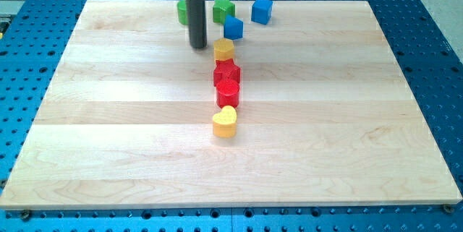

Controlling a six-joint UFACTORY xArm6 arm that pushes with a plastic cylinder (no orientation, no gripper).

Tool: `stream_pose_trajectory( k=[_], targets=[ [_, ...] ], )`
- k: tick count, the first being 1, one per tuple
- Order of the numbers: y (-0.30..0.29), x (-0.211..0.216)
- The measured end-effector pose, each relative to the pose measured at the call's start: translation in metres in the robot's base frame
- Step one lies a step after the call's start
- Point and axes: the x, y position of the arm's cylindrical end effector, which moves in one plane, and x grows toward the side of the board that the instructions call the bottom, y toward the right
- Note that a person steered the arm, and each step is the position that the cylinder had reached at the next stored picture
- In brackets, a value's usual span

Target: Adjust all the yellow and red blocks in a vertical line

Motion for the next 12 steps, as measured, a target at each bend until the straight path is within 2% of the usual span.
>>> stream_pose_trajectory(
  k=[1, 4, 5, 6, 9, 10, 11, 12],
  targets=[
    [0.002, 0.031],
    [0.039, 0.034],
    [0.025, 0.034],
    [-0.028, 0.063],
    [-0.025, 0.253],
    [0.036, 0.256],
    [0.053, 0.217],
    [0.053, 0.198]
  ],
)
